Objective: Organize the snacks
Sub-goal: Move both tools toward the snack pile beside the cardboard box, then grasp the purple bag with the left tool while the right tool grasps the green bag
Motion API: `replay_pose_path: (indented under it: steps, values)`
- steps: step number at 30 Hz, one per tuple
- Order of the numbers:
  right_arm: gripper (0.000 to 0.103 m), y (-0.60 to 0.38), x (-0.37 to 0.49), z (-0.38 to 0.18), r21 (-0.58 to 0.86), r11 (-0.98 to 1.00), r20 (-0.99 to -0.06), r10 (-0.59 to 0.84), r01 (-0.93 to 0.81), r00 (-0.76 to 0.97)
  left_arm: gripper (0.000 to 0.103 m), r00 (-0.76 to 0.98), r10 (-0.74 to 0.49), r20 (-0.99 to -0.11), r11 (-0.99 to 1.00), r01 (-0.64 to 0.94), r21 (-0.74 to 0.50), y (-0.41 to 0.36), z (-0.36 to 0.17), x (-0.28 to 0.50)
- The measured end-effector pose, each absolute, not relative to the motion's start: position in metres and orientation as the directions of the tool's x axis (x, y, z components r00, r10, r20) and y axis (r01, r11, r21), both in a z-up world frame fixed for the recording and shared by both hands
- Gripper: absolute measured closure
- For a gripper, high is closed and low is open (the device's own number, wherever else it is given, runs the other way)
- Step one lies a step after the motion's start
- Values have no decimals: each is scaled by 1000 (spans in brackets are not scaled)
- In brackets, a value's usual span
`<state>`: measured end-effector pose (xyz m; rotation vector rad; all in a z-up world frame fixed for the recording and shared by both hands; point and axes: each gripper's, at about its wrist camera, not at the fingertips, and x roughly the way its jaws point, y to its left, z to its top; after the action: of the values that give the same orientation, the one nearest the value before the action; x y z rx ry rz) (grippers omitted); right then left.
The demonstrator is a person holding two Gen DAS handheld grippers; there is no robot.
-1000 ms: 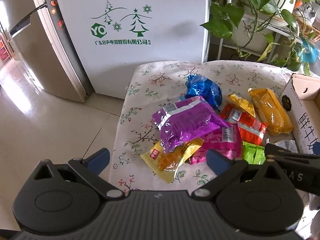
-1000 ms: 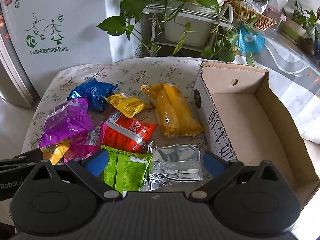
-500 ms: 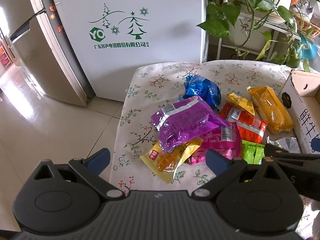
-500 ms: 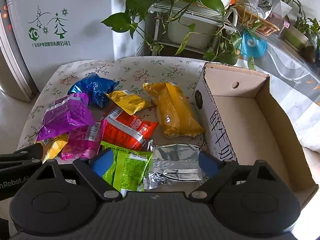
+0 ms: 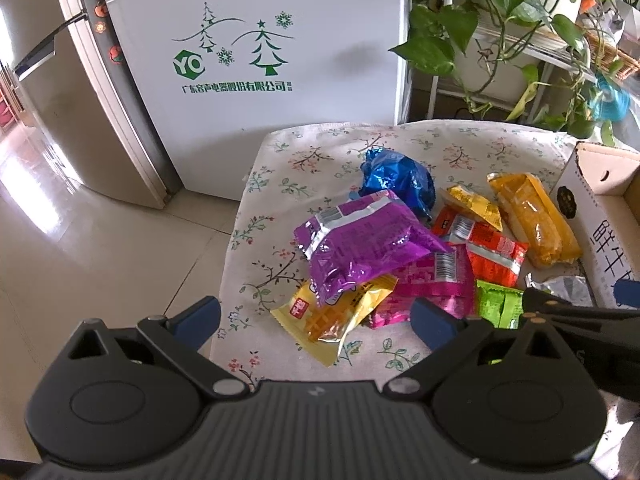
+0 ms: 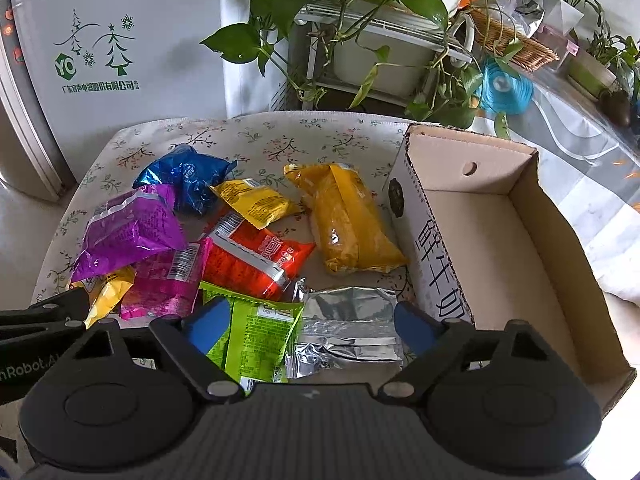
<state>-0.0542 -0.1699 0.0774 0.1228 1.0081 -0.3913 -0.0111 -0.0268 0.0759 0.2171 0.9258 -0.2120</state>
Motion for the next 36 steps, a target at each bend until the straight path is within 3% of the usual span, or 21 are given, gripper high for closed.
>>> replay_pose_path:
  steps: [13,28,36]
  values:
    - [13,-175,-55,76,-27,922,-861,-218,386,460,3,573,-120,-811,955,290,63,-26,74,-11]
    - [12,-221,-72,70,273,842,-874,16,465,485,3,548,-202,-812,963,262,-63,-3,82,28]
    - [12,-219,-71,68,292,847,-871,45,444,489,3,523,-229,-821,965,230,-123,-3,77,48]
